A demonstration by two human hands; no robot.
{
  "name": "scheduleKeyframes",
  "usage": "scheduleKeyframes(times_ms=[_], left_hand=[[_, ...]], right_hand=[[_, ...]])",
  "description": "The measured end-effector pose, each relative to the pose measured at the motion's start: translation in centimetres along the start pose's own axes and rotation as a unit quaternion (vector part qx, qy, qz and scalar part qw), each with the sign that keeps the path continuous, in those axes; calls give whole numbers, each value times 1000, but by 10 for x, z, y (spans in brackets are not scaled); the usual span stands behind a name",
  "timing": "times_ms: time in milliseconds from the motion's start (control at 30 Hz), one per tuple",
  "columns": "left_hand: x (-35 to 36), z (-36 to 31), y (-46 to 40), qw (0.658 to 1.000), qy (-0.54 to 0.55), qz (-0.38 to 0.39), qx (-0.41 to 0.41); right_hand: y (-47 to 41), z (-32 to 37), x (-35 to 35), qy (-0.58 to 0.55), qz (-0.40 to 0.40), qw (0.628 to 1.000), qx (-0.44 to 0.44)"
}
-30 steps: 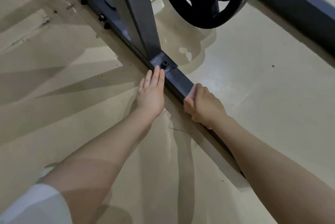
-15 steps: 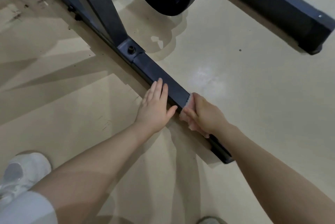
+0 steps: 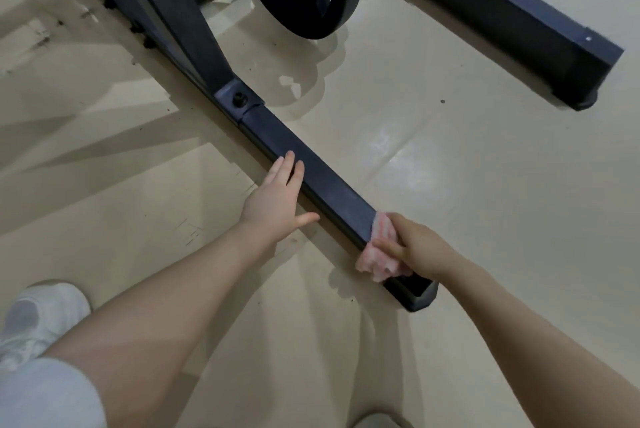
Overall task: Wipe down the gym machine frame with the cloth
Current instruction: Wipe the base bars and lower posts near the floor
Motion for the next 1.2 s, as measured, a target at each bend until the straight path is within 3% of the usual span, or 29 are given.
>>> scheduleKeyframes(times_ms=[100, 200, 333, 500, 633, 700, 767, 933, 1033, 1200], left_hand=[[-4, 3, 1, 1000, -10, -1, -2], [-4, 4, -1, 1000, -15, -1, -4], [-2, 9, -2, 1000, -5, 0, -3], [-2, 9, -5, 1000, 3, 9, -4], [2, 10, -6, 1000, 3, 7, -3], [2, 12, -5, 1000, 7, 1, 1], [-3, 15, -5, 1000, 22, 9, 15], [-14, 30, -4, 997, 19, 24, 68], [-15, 54, -6, 999, 20, -18, 42], [-29, 82, -19, 991, 97, -91, -8]], right_hand=[[7, -31, -5, -21, 22, 995, 92], [-14, 7, -6, 31, -11, 998, 49], [-22, 44, 1, -27, -58, 998, -24], [4, -7, -6, -36, -2, 999, 37], [-4, 42, -4, -46, 32, 998, 27], [-12, 71, 1, -65, -2, 998, 2], [-9, 84, -3, -1, -69, 998, -9], [-8, 76, -3, 54, -79, 995, 26], [-36, 104, 2, 150, -153, 977, 14], [-78, 155, 10, 131, -211, 968, -23]])
Point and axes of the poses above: each hand's wrist, its own y-axis away from the middle knuckle, its own x-axis out of the palm, z = x × y, the point moved 8 cm from there along -y, towards the middle knuckle, and after that the axes turned 10 degrees about x, right-handed, at the moved point
